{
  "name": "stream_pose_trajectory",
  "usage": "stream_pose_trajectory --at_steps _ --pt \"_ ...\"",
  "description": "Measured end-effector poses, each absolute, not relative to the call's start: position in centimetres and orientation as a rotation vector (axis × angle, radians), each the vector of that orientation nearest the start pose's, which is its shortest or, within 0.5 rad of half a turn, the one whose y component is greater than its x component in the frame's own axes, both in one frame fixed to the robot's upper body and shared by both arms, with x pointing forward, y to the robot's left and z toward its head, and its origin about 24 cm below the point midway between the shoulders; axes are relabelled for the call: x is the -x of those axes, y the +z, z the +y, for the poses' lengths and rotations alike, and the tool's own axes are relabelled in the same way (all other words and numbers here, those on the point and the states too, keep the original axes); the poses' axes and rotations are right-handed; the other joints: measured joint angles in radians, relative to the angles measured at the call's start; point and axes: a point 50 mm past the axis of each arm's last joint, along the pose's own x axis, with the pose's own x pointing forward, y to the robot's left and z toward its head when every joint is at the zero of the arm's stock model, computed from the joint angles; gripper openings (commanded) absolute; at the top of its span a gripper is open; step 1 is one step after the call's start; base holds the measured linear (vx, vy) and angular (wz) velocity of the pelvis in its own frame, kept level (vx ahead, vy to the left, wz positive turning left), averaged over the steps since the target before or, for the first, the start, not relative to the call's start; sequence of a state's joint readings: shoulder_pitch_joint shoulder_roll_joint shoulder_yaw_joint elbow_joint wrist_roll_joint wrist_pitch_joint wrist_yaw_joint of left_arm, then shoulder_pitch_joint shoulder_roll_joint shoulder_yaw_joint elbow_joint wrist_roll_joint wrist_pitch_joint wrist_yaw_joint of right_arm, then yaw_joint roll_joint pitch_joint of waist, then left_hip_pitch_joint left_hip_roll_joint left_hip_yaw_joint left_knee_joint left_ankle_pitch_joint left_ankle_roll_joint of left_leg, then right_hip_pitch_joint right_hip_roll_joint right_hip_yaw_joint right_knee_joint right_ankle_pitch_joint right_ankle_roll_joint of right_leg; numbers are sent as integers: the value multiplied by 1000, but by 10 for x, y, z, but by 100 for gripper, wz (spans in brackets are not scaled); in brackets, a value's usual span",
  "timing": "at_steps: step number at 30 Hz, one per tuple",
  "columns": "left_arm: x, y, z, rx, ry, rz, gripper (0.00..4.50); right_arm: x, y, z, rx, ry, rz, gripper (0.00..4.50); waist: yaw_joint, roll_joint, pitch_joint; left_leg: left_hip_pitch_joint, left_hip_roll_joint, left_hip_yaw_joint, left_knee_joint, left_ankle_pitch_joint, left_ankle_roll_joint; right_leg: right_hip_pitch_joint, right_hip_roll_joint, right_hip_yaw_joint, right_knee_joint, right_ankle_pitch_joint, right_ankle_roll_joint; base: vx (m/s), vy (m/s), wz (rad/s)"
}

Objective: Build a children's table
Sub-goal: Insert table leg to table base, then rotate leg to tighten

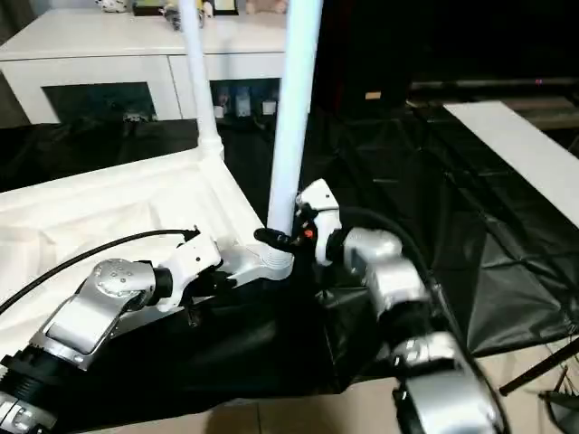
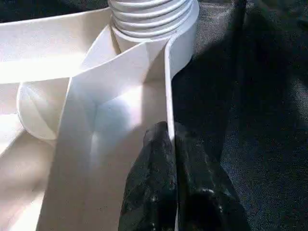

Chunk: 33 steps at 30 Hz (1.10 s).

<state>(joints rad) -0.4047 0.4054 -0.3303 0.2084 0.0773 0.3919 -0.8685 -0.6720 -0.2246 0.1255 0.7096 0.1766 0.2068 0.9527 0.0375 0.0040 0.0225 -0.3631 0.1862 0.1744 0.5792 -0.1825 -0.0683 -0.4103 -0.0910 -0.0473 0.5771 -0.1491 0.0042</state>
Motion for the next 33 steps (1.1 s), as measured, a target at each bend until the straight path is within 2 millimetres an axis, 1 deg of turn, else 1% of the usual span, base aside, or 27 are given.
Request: stream_pose_trajectory --at_steps 2,5,10,12,15,17,18,19,20,21,22,23,24,25,26,27,28,29,30,31,32,33 --pt "-294 45 132 -486 -1018 494 0 -343 63 -115 35 1063 342 186 0 -1 -1 2 0 0 0 -1 -2 2 0 0 0 -2 2 0 0 0" --pt "-294 44 132 -485 -1020 498 0 -343 63 -115 44 1069 359 186 1 -3 -1 7 0 0 -1 -3 -4 6 0 0 0 -6 8 0 0 0" --pt "-293 43 133 -490 -1020 504 0 -343 62 -114 50 1065 363 186 2 -5 -3 10 0 0 -2 -3 -4 7 0 0 0 -7 9 0 0 0" --pt "-294 42 135 -493 -1014 511 0 -343 61 -109 45 1042 361 186 1 -8 -5 12 0 0 -4 -3 -4 8 0 0 0 -8 9 0 0 0" --pt "-299 39 136 -477 -952 535 0 -349 57 -99 -8 909 347 186 -7 -9 -6 15 0 -1 -5 -5 -7 12 1 0 1 -8 9 0 0 0" --pt "-307 37 127 -447 -878 548 0 -355 53 -94 -35 772 350 186 -8 -9 -5 18 -1 -4 -3 -5 -7 11 0 -2 -2 -8 9 -52 1 -5" --pt "-311 37 122 -435 -856 551 0 -357 53 -94 -42 720 350 186 -10 -9 -5 17 -2 -4 -3 -5 -6 10 -1 -3 -4 -8 9 -52 12 -3" --pt "-314 36 116 -419 -830 557 0 -360 52 -93 -55 661 347 186 -11 -7 -3 17 -2 -7 -3 -5 -6 10 -1 -7 -9 -8 9 -75 27 -5" --pt "-316 35 110 -409 -812 560 0 -362 53 -92 -55 614 348 186 -15 -2 0 18 -2 -11 -3 -5 -6 11 -2 -15 -21 -9 10 -75 27 -5" --pt "-319 35 104 -389 -792 564 0 -365 54 -92 -75 562 341 186 -20 3 2 17 -2 -19 -3 -5 -6 16 -3 -25 -32 -9 10 -80 46 -10" --pt "-325 35 95 -367 -755 576 0 -369 54 -89 -116 462 343 186 -24 13 7 16 -1 -29 -4 -5 -6 26 -3 -42 -50 -9 10 -70 50 -5" --pt "-327 34 87 -354 -736 579 0 -372 54 -87 -119 409 346 186 -31 22 12 16 2 -31 -6 -6 -5 33 -3 -55 -61 -11 9 -70 50 -5" --pt "-330 34 80 -347 -725 581 0 -374 56 -84 -119 359 345 186 -33 30 17 15 5 -31 -10 -6 -4 46 -3 -63 -67 -15 6 -76 39 0" --pt "-332 35 75 -346 -709 581 0 -376 57 -82 -112 320 343 186 -28 32 22 12 5 -26 -17 -6 -4 47 -7 -63 -40 -35 -8 -114 1 11" --pt "-333 33 67 -338 -695 589 0 -376 55 -83 -121 264 349 185 -16 22 23 16 5 -1 -25 -6 -4 48 -16 -50 32 -77 -35 -114 1 11" --pt "-335 34 60 -331 -682 592 0 -378 56 -83 -122 221 349 185 1 -18 16 30 2 34 -28 -6 -3 45 -22 -17 70 -93 -8 -13 -92 24" --pt "-337 36 56 -324 -670 587 0 -381 60 -80 -102 185 347 185 14 -27 21 28 -1 36 0 -22 -4 30 -20 -7 77 -95 18 33 -131 4" --pt "-337 35 56 -315 -662 590 0 -381 60 -78 -98 173 350 185 33 -16 19 29 2 10 31 -55 7 28 -22 -18 72 -95 18 33 -131 4" --pt "-338 36 55 -308 -661 588 0 -381 61 -77 -98 165 343 185 43 0 11 32 -3 -24 28 -51 0 26 -21 -35 66 -95 18 49 -14 -38" --pt "-339 38 53 -305 -659 585 0 -382 62 -78 -98 159 331 185 47 10 6 29 -5 -33 15 -30 -25 22 -19 -43 61 -93 17 64 30 -25" --pt "-340 39 52 -307 -657 585 0 -382 63 -78 -89 155 328 185 45 4 5 26 -4 -31 5 -21 -27 20 -16 -42 54 -87 10 64 30 -25" --pt "-340 39 52 -308 -655 587 0 -383 63 -77 -82 153 332 185 45 -1 4 24 -3 -30 4 -21 -28 20 -13 -40 46 -71 3 0 0 0"
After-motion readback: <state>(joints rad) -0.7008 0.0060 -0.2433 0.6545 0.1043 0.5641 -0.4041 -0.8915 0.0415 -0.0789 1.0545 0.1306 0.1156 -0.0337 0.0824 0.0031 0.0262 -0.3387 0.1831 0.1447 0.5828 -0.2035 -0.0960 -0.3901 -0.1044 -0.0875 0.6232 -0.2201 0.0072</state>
